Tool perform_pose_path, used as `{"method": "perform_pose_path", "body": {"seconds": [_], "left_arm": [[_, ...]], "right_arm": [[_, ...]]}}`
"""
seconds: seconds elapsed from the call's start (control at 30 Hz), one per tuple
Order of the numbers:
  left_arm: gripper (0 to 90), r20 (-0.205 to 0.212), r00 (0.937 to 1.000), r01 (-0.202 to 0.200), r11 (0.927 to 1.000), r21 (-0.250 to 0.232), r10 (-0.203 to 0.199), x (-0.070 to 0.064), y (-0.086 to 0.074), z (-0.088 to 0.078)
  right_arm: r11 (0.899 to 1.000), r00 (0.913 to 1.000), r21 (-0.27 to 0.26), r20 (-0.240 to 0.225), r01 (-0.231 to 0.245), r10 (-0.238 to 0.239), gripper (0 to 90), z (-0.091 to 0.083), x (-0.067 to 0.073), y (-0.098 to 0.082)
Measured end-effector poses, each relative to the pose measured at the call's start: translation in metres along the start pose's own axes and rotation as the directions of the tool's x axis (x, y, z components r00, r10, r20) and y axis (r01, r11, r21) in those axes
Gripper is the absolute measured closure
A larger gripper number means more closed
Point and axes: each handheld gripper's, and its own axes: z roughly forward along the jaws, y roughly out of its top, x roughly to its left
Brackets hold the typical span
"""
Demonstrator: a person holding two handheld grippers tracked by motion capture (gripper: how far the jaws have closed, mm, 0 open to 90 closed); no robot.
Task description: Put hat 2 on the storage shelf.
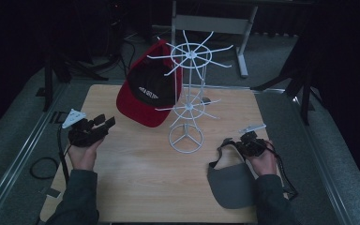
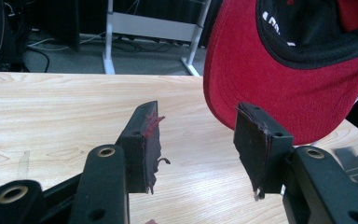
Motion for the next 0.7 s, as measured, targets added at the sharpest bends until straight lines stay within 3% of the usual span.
{"method": "perform_pose_path", "body": {"seconds": [0.17, 0.37, 0.53, 0.7], "left_arm": [[51.0, -0.002, 1.0, 0.0, 1.0, 0.001, 0.0, 0.001, 0.0, -0.001], [51.0, -0.001, 1.0, 0.003, 1.0, 0.0, -0.003, 0.001, 0.0, 0.0], [51.0, 0.0, 1.0, 0.002, 1.0, -0.001, -0.002, 0.001, 0.0, 0.0], [51.0, -0.001, 1.0, 0.004, 1.0, -0.002, -0.004, 0.001, 0.0, -0.001]], "right_arm": [[0.999, 0.9998, 0.03, -0.016, 0.013, -0.013, 72.8, 0.009, 0.002, -0.002], [1.0, 0.9997, 0.017, -0.006, 0.022, -0.022, 56.8, 0.012, 0.002, 0.005], [0.998, 0.9978, 0.023, -0.009, 0.066, -0.066, 49.4, 0.016, 0.004, 0.015], [0.991, 0.993, 0.064, -0.02, 0.117, -0.116, 47.0, 0.027, 0.007, 0.023]]}}
